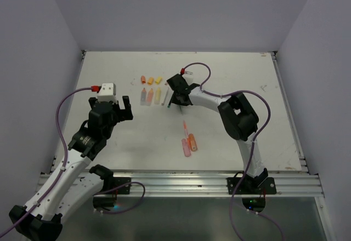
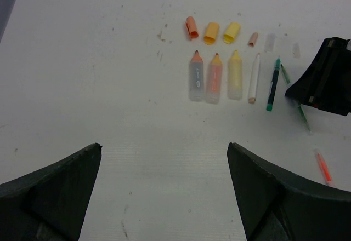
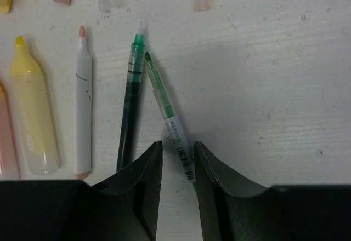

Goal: Open the pen caps

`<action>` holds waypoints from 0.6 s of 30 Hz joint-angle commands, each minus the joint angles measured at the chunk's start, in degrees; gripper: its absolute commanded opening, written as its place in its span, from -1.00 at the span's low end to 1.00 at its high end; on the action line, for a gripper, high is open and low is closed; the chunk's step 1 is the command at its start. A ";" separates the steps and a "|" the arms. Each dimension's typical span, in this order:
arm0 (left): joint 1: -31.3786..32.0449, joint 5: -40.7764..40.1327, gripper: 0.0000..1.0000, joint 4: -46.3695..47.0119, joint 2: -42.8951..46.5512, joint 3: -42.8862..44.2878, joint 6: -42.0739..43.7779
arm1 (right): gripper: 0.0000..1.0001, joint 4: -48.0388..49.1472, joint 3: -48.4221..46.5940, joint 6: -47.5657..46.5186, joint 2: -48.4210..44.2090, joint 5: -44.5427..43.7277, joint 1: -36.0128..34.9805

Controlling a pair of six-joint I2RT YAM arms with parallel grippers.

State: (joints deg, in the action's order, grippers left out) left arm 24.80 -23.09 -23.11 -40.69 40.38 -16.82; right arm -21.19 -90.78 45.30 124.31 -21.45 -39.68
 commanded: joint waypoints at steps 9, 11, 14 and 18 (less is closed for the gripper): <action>-0.45 -0.02 0.99 2.37 -0.01 -0.48 0.91 | -0.28 0.62 8.06 -5.64 -13.81 -0.87 0.04; -0.45 0.06 0.99 2.46 -0.18 -0.57 0.91 | -0.28 0.36 9.65 -8.11 -16.28 0.00 -0.13; -0.54 0.15 0.99 2.46 -0.53 -0.39 0.91 | -0.28 -1.22 12.38 -11.89 -19.98 1.75 -0.57; -0.54 0.15 0.99 2.37 -0.80 -0.39 0.91 | -0.28 -2.37 19.04 -13.74 -24.11 3.96 -0.84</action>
State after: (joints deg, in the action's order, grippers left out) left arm 24.75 -23.05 -23.11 -41.39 40.38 -16.84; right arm -21.96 -75.92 35.05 103.26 -19.86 -40.03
